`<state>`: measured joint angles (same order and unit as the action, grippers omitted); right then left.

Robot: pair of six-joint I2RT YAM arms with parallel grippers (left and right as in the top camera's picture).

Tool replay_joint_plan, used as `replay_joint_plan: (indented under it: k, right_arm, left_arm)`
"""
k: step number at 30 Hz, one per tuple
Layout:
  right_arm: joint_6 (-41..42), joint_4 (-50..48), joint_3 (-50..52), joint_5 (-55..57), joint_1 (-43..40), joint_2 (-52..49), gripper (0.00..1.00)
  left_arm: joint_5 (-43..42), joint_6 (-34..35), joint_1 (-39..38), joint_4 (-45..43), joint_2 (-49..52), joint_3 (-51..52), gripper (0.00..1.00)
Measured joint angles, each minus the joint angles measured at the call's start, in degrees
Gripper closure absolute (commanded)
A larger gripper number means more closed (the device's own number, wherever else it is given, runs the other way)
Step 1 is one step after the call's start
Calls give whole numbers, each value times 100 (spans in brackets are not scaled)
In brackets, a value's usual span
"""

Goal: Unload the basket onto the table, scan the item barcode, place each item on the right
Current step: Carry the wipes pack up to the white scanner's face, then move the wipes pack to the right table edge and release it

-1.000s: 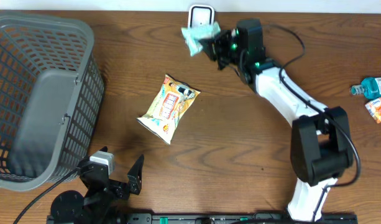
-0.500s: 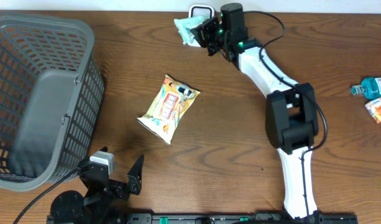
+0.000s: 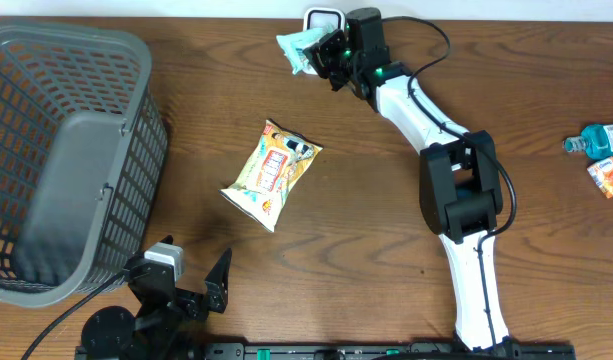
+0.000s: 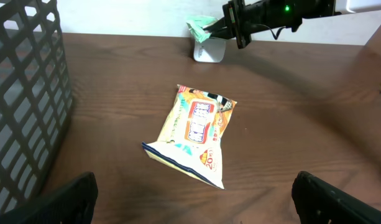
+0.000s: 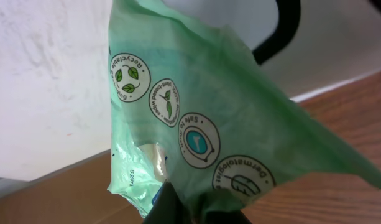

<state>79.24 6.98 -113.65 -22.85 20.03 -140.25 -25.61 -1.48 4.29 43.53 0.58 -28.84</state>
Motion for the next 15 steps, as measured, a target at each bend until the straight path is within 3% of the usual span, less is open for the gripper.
replay_joint_plan:
  k: [15]
  right_arm:
    - [-450,79,-2,308,4,-33,99]
  left_arm:
    - [0,0,0,0,0,0,2]
